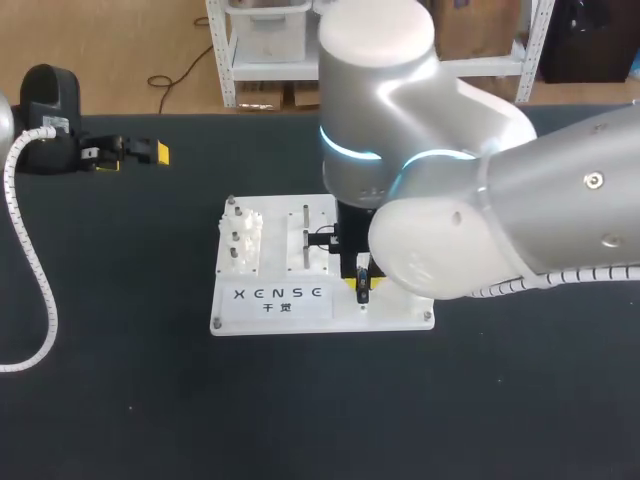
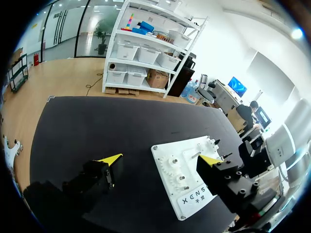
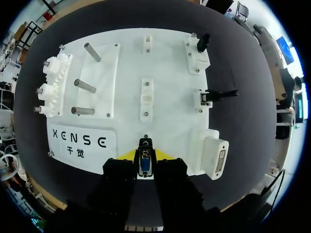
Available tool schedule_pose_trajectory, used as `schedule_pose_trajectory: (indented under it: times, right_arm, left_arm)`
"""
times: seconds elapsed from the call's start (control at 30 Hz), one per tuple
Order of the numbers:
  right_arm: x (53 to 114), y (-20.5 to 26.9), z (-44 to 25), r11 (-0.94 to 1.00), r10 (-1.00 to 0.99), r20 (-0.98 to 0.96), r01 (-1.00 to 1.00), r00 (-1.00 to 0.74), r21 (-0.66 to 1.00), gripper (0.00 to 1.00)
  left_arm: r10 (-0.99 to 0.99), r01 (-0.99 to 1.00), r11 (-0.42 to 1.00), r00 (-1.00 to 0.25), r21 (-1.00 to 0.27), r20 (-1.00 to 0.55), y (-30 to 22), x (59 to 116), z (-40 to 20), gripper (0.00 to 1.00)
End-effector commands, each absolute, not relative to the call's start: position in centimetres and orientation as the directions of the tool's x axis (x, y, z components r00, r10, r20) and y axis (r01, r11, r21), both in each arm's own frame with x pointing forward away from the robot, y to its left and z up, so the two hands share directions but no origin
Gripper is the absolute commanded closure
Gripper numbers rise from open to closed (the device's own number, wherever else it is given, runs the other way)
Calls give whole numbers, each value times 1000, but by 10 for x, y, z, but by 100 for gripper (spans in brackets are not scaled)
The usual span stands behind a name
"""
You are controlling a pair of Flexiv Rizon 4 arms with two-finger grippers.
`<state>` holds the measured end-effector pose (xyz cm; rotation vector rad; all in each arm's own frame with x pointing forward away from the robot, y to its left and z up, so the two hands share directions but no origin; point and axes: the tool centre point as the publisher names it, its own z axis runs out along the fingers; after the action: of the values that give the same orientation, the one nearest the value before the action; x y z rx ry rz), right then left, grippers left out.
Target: Insert the USB connector, Ethernet cable, and multi-pin plug into their matching sockets one by one.
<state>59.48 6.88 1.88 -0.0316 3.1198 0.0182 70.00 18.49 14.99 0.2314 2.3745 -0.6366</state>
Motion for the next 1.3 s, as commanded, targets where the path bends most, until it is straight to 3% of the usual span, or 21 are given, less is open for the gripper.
schedule_pose_trajectory:
  times: [0.03,0.7,1.3]
  right_arm:
    - [589,64,21,999,-37,-43,-38,-998,35,100]
    - [590,54,57,998,-36,-146,-44,-989,53,100]
    - [593,4,81,1000,19,-187,19,-982,1,100]
  left_arm:
    - [0,321,866,-767,-383,-642,185,700,150,0]
    - [0,321,866,-767,-383,-642,185,700,150,0]
    - [0,321,866,-767,-383,-642,185,700,150,0]
